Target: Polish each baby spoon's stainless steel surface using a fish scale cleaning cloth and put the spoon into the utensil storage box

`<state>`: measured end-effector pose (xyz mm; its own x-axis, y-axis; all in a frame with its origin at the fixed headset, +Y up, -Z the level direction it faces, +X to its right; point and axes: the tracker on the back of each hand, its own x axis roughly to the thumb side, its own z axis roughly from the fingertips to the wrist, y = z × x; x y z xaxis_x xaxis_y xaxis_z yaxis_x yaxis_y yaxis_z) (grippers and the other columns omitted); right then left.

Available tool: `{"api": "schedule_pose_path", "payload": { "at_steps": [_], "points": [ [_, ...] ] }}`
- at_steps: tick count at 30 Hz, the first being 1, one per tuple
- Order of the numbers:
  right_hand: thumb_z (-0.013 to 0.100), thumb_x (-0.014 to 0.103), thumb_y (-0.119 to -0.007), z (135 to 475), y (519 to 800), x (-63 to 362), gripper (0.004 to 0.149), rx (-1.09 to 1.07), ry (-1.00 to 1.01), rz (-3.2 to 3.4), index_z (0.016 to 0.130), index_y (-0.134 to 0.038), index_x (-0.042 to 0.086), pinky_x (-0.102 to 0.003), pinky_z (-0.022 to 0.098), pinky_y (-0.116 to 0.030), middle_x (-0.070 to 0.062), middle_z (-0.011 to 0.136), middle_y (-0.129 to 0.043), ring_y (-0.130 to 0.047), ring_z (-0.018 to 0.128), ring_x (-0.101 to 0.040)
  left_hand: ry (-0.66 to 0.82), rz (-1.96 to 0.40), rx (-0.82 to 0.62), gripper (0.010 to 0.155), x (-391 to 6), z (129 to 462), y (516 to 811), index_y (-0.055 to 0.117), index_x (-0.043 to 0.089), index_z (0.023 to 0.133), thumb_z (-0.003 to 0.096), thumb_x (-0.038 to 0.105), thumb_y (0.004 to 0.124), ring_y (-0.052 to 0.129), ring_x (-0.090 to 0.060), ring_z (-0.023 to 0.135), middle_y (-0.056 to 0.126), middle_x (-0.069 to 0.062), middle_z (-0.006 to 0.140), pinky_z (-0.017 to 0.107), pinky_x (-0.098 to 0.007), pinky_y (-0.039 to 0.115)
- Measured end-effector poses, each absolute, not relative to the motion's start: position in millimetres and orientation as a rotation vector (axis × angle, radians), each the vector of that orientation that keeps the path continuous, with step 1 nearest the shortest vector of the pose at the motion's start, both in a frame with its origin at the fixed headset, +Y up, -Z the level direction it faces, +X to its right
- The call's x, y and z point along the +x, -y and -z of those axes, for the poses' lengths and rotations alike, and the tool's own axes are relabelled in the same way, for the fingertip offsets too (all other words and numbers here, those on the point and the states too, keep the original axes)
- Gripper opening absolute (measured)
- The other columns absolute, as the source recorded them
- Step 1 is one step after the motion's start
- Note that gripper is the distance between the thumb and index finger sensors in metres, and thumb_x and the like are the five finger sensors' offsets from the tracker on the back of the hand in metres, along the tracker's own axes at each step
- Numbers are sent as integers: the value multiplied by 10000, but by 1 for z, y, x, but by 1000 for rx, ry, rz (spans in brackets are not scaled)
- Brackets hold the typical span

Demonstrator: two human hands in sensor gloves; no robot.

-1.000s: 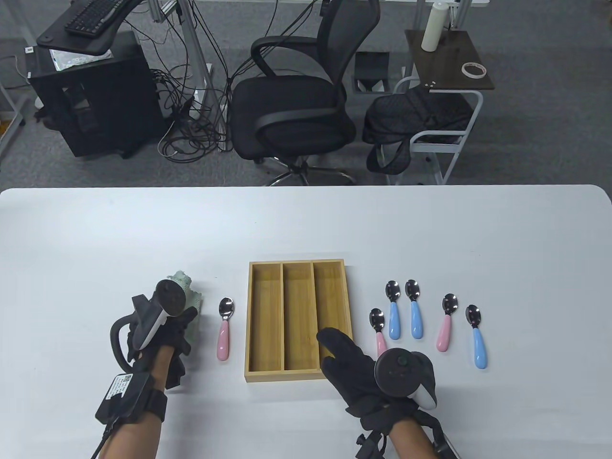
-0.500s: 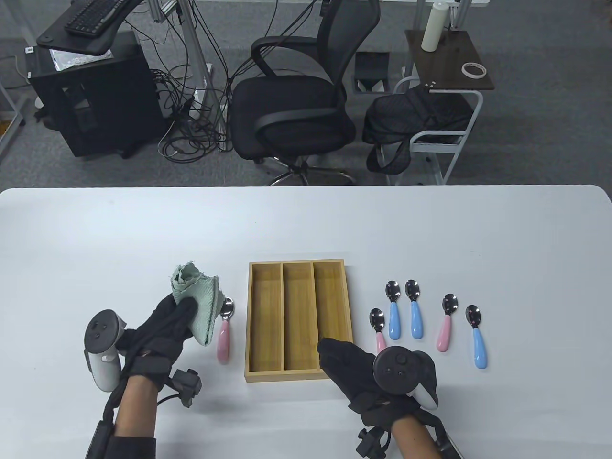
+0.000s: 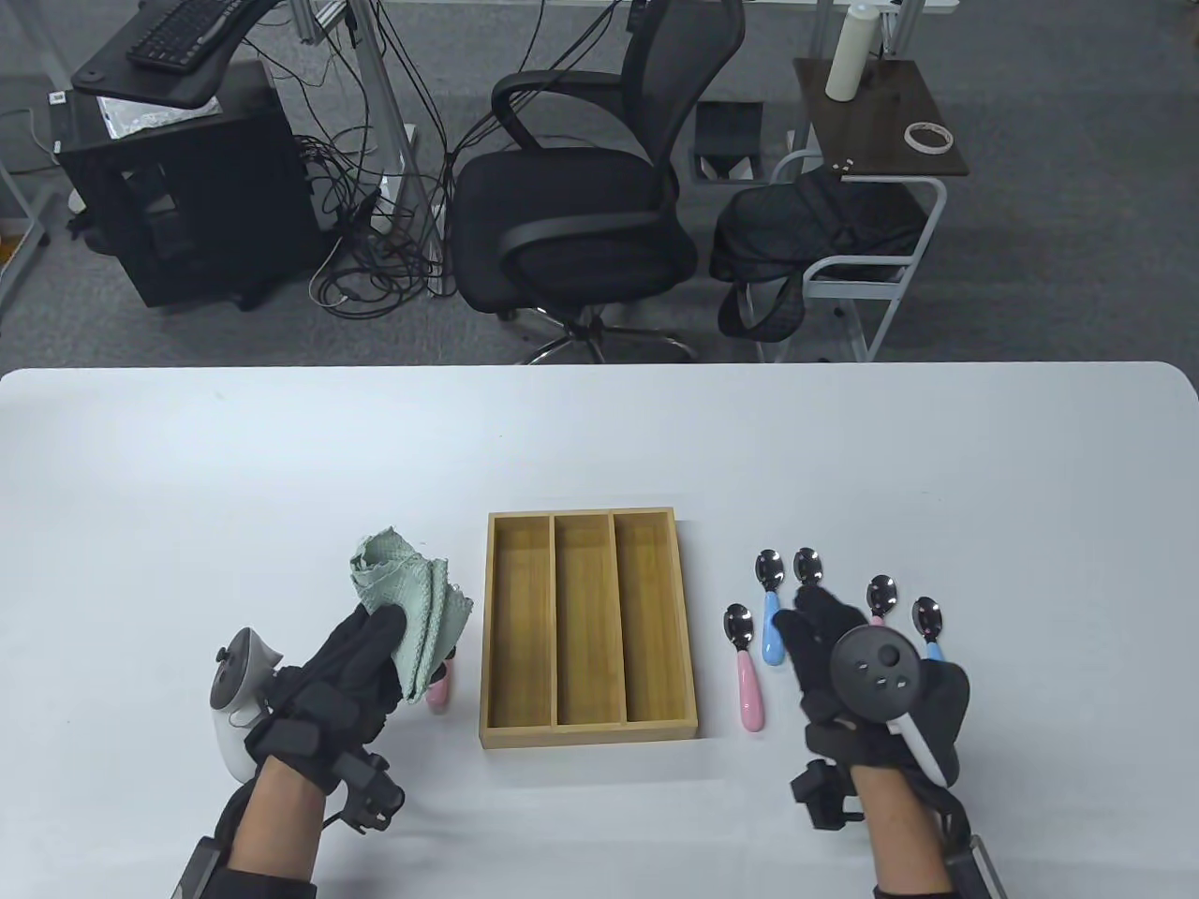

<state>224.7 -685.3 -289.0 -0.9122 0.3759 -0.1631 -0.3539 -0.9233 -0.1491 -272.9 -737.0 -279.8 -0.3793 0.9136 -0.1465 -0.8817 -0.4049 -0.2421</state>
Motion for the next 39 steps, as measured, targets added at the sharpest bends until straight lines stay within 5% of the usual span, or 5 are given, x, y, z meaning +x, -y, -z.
{"api": "schedule_pose_path", "payload": {
  "at_steps": [7, 22, 26, 31, 39],
  "points": [
    [650, 489, -617, 313, 742, 297, 676, -911, -309, -2948, 1070, -508, -29, -768, 618, -371, -360, 1086, -439, -533, 926, -636, 177, -2010, -359, 468, -264, 277, 736, 628, 153, 1066, 657, 376, 668, 913, -316, 842, 864, -39, 942, 648, -527, 751],
    [646, 387, -641, 315, 779, 305, 547, -994, -466, -2931, 964, -573, -52, -793, 554, -280, -314, 1015, -560, -605, 900, -588, 154, -1955, -389, 470, -258, 276, 743, 627, 150, 1066, 658, 380, 666, 910, -317, 843, 863, -39, 942, 649, -527, 749],
    [658, 358, -592, 311, 750, 296, 499, -867, -251, -2861, 954, -570, -44, -786, 573, -340, -326, 992, -576, -654, 858, -579, 156, -1946, -401, 470, -255, 277, 744, 627, 152, 1067, 659, 382, 664, 908, -319, 845, 860, -42, 946, 649, -528, 748],
    [657, 417, -579, 296, 693, 242, 467, -447, -54, -2703, 973, -577, 74, -610, 591, -736, -121, 812, -833, -964, 623, -297, 167, -1913, -423, 471, -248, 276, 747, 625, 163, 1069, 659, 390, 660, 902, -325, 854, 851, -45, 959, 653, -532, 743],
    [659, 446, -575, 255, 658, 107, 482, 394, -148, -2341, 979, -614, 87, -567, 600, -744, -15, 707, -857, -962, 527, -220, 192, -1896, -400, 474, -240, 274, 750, 609, 185, 1079, 660, 404, 646, 866, -333, 896, 812, -53, 1002, 674, -529, 722]
  ]
}}
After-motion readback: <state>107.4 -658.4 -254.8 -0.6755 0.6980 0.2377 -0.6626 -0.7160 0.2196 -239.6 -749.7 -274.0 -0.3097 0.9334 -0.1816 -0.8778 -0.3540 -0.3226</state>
